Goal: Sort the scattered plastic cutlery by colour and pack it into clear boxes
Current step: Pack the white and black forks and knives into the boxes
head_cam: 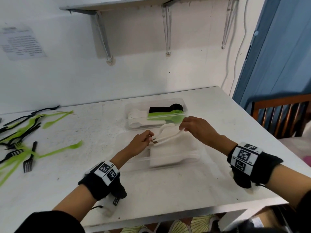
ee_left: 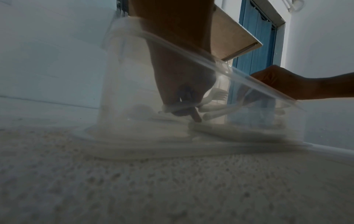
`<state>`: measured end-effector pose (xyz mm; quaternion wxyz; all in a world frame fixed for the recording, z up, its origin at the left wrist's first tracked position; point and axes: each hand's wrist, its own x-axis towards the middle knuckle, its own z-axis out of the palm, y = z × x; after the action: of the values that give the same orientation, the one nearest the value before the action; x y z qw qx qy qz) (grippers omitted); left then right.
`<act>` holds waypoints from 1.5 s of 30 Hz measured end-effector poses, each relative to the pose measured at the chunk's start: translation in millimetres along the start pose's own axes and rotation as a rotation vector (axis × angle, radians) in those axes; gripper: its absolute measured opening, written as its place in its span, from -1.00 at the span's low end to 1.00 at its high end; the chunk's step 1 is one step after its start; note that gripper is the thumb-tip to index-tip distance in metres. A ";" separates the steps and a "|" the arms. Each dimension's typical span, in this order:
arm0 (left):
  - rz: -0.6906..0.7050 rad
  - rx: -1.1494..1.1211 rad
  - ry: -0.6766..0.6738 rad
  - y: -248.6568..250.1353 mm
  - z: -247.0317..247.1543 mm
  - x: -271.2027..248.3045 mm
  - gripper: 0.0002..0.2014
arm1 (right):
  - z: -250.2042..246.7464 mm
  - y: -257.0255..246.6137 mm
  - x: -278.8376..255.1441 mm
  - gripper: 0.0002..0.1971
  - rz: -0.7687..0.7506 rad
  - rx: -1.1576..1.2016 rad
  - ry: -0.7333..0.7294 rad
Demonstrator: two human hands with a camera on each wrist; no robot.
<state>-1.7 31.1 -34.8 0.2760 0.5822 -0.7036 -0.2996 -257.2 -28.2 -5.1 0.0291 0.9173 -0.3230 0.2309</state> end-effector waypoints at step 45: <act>0.090 0.104 0.125 10.5 -10.9 -2.5 -0.89 | 11.7 -22.2 20.2 -0.86 0.234 0.189 0.045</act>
<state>-0.1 33.9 -19.9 0.3019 0.5812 -0.7251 -0.2130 -225.2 -24.7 -4.5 -0.0775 0.8667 -0.4038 0.2826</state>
